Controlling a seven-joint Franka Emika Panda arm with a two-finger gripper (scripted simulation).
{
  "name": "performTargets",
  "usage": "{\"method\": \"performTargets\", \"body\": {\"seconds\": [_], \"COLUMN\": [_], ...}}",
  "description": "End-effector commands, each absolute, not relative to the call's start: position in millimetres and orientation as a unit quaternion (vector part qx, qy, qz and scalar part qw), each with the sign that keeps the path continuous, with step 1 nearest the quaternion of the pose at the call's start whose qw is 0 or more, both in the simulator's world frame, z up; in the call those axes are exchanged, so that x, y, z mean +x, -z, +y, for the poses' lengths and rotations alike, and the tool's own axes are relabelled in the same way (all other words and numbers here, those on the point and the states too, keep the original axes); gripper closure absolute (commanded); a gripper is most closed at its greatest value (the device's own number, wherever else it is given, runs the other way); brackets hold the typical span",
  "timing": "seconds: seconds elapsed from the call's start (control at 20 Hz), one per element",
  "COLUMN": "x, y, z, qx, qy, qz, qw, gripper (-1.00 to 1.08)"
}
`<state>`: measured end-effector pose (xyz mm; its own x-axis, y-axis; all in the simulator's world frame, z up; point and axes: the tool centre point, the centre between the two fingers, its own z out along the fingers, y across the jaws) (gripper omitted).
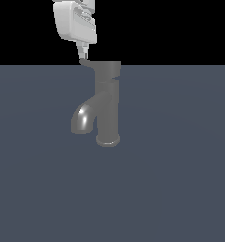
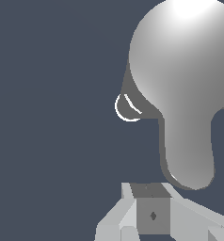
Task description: Turn on the faucet by rotating a designated handle.
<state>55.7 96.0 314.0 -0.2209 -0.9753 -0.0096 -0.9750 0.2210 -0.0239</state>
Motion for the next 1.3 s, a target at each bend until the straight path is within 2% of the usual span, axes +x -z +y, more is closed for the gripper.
{"method": "performTargets", "body": {"seconds": [0.0,0.5,0.6,1.25], "x": [48,16,27,-12], "y": [-311,-299,-315,-306], "z": [97,104,106,95], "qx": [-0.623,-0.617,-0.618,-0.617], "qy": [0.005,0.000,0.011,0.006], "qz": [0.782,0.787,0.786,0.787], "qw": [0.009,0.000,0.017,0.008], "gripper": [1.08,1.08,1.08,1.08]}}
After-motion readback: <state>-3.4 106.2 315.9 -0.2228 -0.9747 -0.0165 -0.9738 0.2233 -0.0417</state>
